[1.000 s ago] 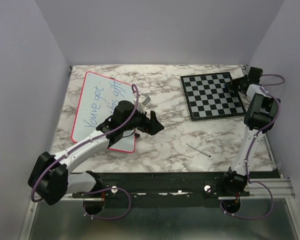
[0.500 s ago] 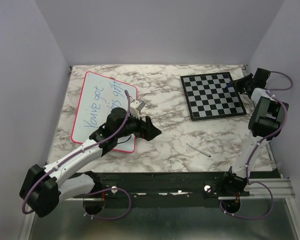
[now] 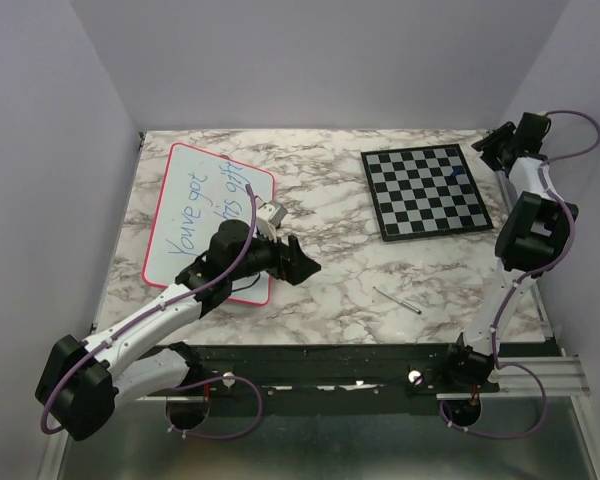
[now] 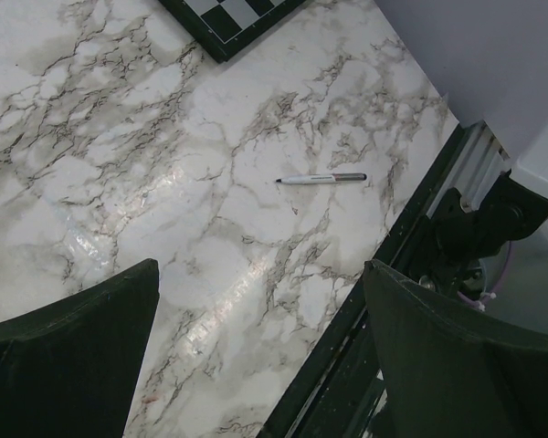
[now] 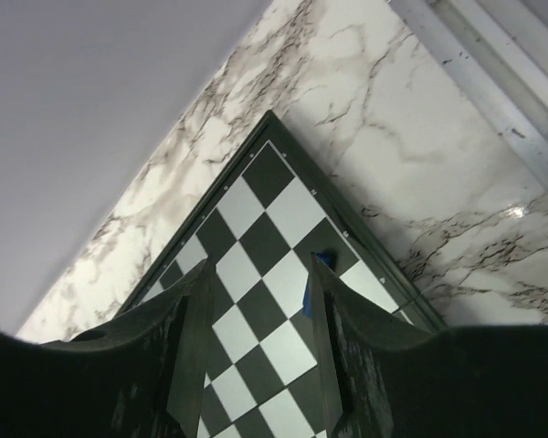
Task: Write a sentence on the whiteboard
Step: Pick up the pen cap from the corner of the board.
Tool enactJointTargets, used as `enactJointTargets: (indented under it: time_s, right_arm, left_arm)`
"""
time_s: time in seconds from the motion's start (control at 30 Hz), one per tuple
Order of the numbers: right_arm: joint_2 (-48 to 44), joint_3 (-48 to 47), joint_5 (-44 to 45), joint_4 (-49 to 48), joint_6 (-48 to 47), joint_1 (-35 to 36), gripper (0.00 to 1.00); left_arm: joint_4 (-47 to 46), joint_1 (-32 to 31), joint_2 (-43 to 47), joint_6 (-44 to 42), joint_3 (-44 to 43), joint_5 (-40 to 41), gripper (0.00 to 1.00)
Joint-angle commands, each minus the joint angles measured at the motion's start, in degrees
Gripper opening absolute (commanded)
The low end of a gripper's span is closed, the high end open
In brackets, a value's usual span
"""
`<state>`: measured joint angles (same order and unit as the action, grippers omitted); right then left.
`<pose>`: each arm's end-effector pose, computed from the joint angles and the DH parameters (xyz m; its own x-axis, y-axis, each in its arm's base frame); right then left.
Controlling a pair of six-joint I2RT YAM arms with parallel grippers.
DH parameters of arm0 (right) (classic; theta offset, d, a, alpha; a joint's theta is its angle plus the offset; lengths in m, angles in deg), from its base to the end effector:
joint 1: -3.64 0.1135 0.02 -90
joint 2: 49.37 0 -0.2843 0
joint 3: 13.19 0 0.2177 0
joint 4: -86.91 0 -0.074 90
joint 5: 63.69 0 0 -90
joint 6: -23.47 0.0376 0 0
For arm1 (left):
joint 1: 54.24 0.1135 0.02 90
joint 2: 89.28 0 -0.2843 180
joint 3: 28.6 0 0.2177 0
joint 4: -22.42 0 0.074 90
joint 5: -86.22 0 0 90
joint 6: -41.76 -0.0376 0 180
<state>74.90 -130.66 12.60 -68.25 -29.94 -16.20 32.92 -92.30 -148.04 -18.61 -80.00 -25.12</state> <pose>0.4643 -0.1580 0.2647 -0.3128 0.7285 -0.6095 0.4065 0.6826 0.6073 0.1429 -0.1293 0.2953 -0.6286 -0.0927 -0.7722 0.6168 0.5454 -0.5676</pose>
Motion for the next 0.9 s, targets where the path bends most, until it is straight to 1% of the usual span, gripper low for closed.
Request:
enactJointTargets:
  time_s: [0.0,0.2,0.27,0.47,0.67,0.7,0.77,0.87]
  right_arm:
    - [4.3,-6.4,8.0,9.5,-4.9,1.4,0.53]
    - [8.9,-14.1,10.5,16.7,-5.7,3.0,0.56]
    - [9.5,-14.7,10.1,17.1,-5.1,3.5,0.56]
    - [13.7,-20.6,12.6,22.4,-4.2,4.5,0.52]
    - [14.9,-21.0,13.4,24.4,-5.3,5.2,0.50]
    - [15.0,-20.9,15.0,24.6,-5.6,5.2,0.50]
    - [15.4,-21.0,15.1,24.9,-6.0,5.2,0.49]
    - [16.8,-22.4,15.3,26.0,-6.4,5.3,0.48]
  left_arm:
    - [-1.1,-0.3,0.5,-1.0,0.4,0.9,0.99]
    - [-0.5,-0.3,0.5,-2.1,0.5,1.0,0.99]
    - [-0.2,-0.3,0.5,-2.3,0.5,1.0,0.99]
    - [1.0,-0.3,0.9,-3.1,0.2,1.6,0.99]
    - [1.7,-0.3,1.4,-3.8,0.0,2.2,0.99]
    - [1.7,-0.3,1.4,-3.9,-0.1,2.1,0.99]
    - [1.9,-0.3,1.2,-4.0,-0.3,2.1,0.99]
    - [2.2,-0.3,0.9,-4.2,-0.7,2.1,0.99]
